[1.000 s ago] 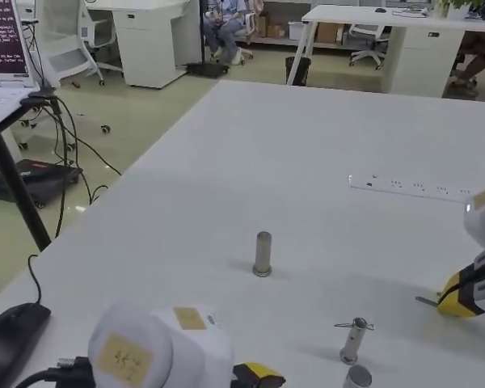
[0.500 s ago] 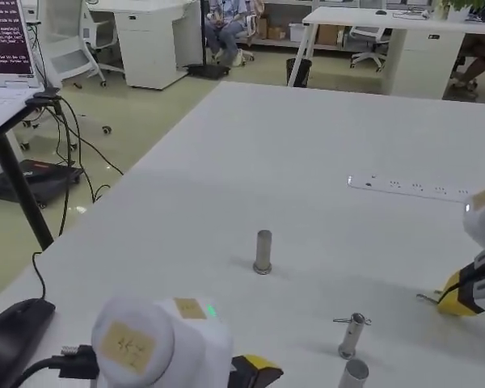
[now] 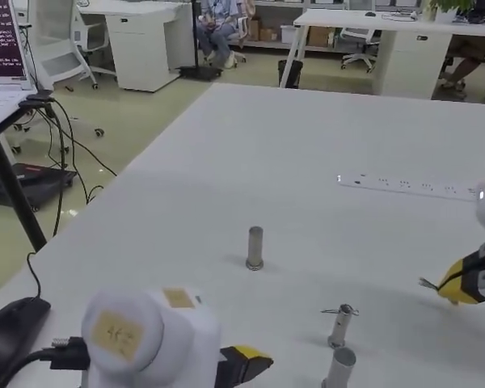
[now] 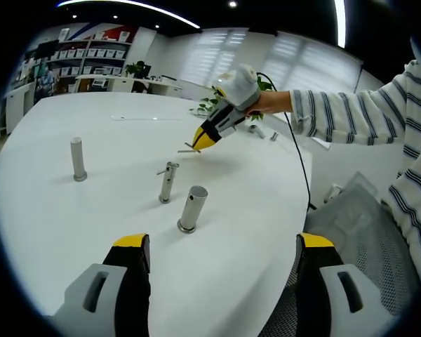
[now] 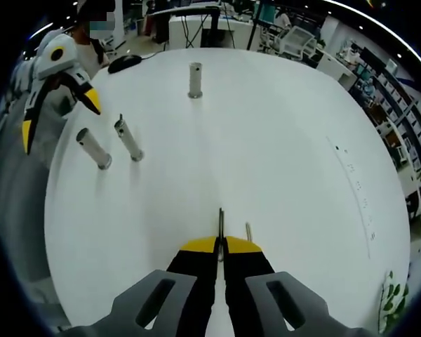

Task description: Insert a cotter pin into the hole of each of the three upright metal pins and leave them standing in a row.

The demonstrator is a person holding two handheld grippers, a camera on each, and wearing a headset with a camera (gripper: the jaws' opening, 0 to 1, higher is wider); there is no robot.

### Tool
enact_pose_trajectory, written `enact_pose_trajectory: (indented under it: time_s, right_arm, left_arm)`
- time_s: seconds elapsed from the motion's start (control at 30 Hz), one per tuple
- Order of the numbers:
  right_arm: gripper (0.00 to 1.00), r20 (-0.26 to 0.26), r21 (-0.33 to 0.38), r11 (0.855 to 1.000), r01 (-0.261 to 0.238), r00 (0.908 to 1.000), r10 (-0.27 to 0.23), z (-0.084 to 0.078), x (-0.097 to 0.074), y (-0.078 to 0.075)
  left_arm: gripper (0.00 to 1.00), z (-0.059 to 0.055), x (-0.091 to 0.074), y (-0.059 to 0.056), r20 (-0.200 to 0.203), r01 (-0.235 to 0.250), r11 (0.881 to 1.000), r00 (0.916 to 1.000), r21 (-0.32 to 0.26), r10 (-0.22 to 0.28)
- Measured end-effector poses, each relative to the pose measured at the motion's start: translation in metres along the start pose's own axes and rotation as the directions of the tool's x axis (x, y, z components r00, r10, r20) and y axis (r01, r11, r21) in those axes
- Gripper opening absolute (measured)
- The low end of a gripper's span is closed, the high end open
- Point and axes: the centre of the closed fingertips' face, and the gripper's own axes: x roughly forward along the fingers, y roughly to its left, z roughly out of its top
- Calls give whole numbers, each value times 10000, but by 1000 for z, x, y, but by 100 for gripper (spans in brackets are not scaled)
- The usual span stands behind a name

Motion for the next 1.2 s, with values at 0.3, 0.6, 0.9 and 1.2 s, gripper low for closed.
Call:
enact_pose_trajectory:
  time_s: [0.3,0.6,0.9,1.2]
  right_arm:
    - [3,474,4,9996,292,9985,-291,1,-18,11]
    - [3,922,-148,9979,626,9939,-610,5,-36,22]
    - [3,1846,-193,9927,1187,9763,-1131,19,-60,39]
    - [3,2376,-123,9905,1373,9626,-1305,27,-64,63]
  left_arm:
    - [84,6,-2,2,214,-141,9999,9997,-13,141]
    - [79,15,-5,6,542,-322,9995,9980,29,320]
    - [66,32,-8,11,1004,-561,9983,9935,176,540]
    - [54,36,-2,6,1012,-252,9997,9945,-67,258]
